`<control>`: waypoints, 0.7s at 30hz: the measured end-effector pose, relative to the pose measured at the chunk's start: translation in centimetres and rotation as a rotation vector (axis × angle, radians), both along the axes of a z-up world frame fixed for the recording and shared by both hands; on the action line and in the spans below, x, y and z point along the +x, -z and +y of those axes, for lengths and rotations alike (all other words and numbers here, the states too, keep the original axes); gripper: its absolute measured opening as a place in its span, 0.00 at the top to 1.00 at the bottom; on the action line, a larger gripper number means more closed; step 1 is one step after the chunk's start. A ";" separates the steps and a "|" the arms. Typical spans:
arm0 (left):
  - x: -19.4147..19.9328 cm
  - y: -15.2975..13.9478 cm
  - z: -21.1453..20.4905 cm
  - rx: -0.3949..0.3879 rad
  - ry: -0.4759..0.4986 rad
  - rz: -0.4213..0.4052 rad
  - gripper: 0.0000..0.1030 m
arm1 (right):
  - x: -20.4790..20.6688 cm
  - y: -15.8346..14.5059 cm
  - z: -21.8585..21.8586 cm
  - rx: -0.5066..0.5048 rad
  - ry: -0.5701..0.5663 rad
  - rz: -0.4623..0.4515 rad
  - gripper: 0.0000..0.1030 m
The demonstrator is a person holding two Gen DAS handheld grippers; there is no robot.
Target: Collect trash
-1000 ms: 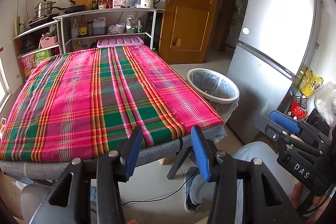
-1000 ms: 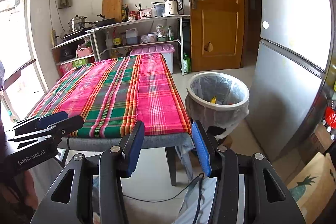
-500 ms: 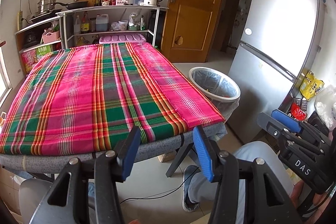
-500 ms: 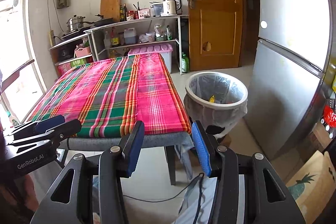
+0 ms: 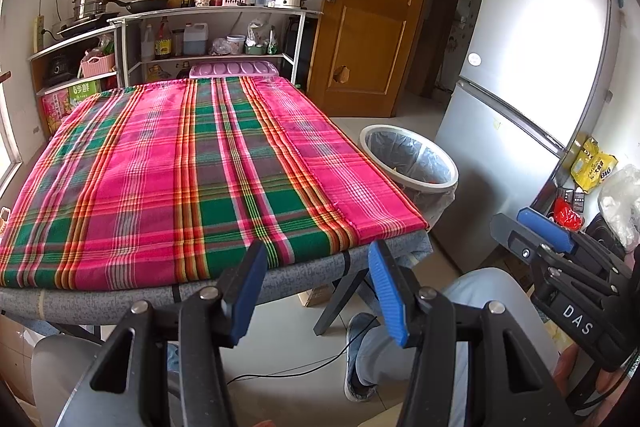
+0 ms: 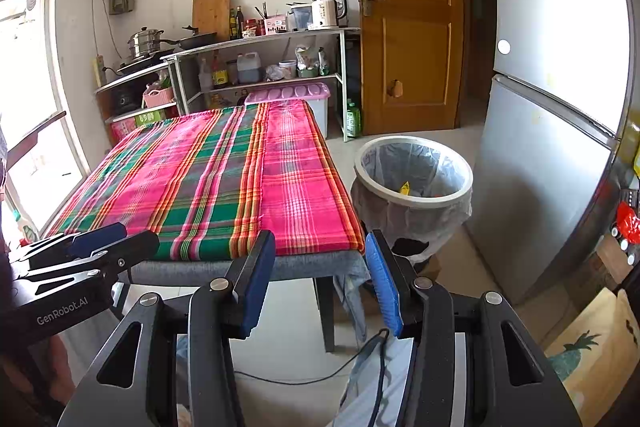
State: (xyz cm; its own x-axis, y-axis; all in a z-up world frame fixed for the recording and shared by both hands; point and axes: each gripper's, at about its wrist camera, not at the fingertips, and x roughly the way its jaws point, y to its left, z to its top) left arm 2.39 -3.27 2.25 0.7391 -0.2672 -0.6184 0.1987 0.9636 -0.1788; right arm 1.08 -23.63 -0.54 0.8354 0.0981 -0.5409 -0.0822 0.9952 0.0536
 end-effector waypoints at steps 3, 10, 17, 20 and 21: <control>0.0 0.0 0.0 0.002 -0.001 0.001 0.45 | 0.1 0.0 0.0 -0.001 -0.001 0.001 0.53; -0.1 -0.1 0.0 0.006 -0.001 -0.002 0.44 | 0.1 0.0 0.0 -0.001 -0.001 0.002 0.53; -0.1 0.0 0.0 0.004 -0.006 -0.001 0.43 | 0.1 0.1 0.0 -0.001 -0.001 0.002 0.53; -0.2 0.0 0.1 0.004 -0.008 -0.002 0.43 | 0.0 0.1 0.0 -0.001 -0.001 0.000 0.53; -0.2 0.0 0.1 0.006 -0.009 -0.003 0.43 | 0.0 0.1 0.0 -0.001 -0.001 0.000 0.53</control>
